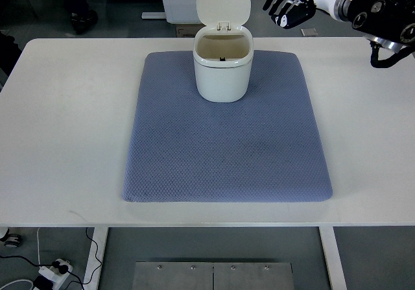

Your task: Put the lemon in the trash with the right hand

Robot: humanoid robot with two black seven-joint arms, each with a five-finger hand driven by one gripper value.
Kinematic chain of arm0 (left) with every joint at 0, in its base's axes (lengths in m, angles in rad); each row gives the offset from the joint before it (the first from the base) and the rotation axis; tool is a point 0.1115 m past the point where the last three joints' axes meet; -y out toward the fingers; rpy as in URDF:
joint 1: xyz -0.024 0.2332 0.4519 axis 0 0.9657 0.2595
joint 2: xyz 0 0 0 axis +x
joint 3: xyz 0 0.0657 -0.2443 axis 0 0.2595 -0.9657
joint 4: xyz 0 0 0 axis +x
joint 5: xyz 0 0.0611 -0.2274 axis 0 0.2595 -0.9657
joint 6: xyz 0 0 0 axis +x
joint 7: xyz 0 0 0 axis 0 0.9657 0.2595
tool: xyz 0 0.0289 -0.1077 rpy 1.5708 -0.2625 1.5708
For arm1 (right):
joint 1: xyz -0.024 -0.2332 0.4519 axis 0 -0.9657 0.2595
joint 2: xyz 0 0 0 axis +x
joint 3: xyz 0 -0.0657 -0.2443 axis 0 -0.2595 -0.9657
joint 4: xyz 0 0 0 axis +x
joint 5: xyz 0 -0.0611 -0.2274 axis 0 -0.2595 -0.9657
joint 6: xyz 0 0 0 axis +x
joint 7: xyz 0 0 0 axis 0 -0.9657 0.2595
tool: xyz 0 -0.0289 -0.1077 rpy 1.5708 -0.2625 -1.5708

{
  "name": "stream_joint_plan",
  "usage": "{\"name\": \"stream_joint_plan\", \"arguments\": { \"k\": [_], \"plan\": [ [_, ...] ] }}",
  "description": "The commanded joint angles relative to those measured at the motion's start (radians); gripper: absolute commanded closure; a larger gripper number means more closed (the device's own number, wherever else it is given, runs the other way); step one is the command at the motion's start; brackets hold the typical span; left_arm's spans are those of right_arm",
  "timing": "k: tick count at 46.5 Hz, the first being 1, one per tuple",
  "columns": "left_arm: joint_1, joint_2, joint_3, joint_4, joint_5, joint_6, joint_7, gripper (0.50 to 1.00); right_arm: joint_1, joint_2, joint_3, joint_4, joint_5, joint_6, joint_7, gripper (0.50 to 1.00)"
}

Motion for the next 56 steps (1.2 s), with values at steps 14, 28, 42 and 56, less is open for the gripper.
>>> {"name": "stream_joint_plan", "arguments": {
  "k": [14,28,42,56],
  "plan": [
    [0.000,0.000,0.000,0.000,0.000,0.000,-0.001,0.500,-0.158,-0.145,0.331,-0.002,0.008,-0.010,-0.010,0.500],
    [0.000,0.000,0.000,-0.001,0.000,0.000,0.001,0.500,-0.274,-0.182,0.528,-0.005,0.005,-0.014,-0.007,0.500],
    [0.000,0.000,0.000,-0.001,0.000,0.000,-0.001,0.500,-0.417,-0.177,0.741,-0.032,0.006,-0.012,-0.009,0.500],
    [0.000,0.000,0.000,-0.001,0.000,0.000,-0.001,0.500,-0.566,-0.183,1.017,-0.028,0.009,0.002,-0.107,0.500]
  ]
}}
